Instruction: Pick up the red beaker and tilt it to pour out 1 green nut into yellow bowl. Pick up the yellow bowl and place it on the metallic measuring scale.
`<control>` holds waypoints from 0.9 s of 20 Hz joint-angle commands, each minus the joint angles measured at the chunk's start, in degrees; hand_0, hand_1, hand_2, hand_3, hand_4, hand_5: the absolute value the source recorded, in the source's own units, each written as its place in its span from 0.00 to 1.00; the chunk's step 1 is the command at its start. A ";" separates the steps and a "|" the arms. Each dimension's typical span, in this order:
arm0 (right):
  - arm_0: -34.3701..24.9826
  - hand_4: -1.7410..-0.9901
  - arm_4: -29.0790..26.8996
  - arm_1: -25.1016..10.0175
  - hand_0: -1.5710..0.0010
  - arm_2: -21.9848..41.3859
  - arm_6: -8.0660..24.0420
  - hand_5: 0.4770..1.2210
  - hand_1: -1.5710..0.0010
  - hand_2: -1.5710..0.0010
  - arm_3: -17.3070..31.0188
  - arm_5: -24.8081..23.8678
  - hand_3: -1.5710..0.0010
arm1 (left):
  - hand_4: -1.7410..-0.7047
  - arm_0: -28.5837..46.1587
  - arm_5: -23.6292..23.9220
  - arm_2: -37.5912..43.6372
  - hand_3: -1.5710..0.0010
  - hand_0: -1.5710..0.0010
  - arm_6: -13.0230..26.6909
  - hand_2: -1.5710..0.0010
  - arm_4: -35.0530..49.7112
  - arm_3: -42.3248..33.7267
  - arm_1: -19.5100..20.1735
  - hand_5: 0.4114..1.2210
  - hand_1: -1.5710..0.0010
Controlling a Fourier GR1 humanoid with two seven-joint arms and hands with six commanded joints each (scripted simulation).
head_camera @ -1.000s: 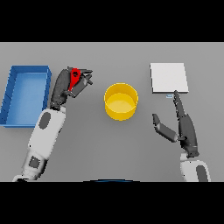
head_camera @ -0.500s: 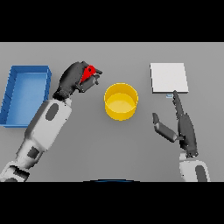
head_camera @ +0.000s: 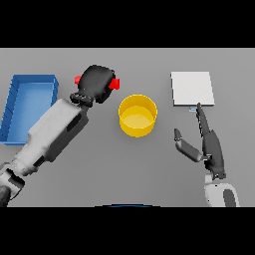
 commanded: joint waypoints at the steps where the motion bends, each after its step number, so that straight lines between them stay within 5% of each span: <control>1: -0.16 0.61 0.04 -0.13 1.00 -0.28 0.21 0.31 1.00 1.00 0.48 -0.16 1.00 | 0.05 -1.08 -0.71 -1.16 0.00 0.00 -0.18 0.00 -1.19 0.48 0.23 0.97 0.00; 3: -0.41 0.61 -0.59 -0.04 1.00 -0.61 0.38 0.30 1.00 1.00 0.34 -0.08 1.00 | 0.07 -3.59 -3.66 -4.01 0.00 0.00 -0.57 0.00 -3.38 1.16 0.81 0.98 0.00; 7: -0.88 0.60 -2.47 0.36 1.00 -1.63 -0.51 0.27 1.00 1.00 1.58 0.20 1.00 | 0.04 -8.45 -9.83 -9.93 0.19 0.00 -2.88 0.00 -7.02 2.94 1.40 0.99 0.00; 10: -0.55 0.60 -3.25 1.84 1.00 -1.48 -0.35 0.24 1.00 1.00 1.19 -0.18 1.00 | 0.02 -11.63 -11.36 -14.80 0.10 0.00 -6.84 0.00 -9.88 6.21 0.21 1.00 0.00; 18: -0.67 0.60 -2.69 1.40 1.00 -2.12 -0.45 0.20 1.00 1.00 1.56 -1.03 1.00 | 0.00 -17.83 -16.67 -26.25 0.02 0.00 -9.53 0.00 -17.24 9.21 -0.25 1.00 0.00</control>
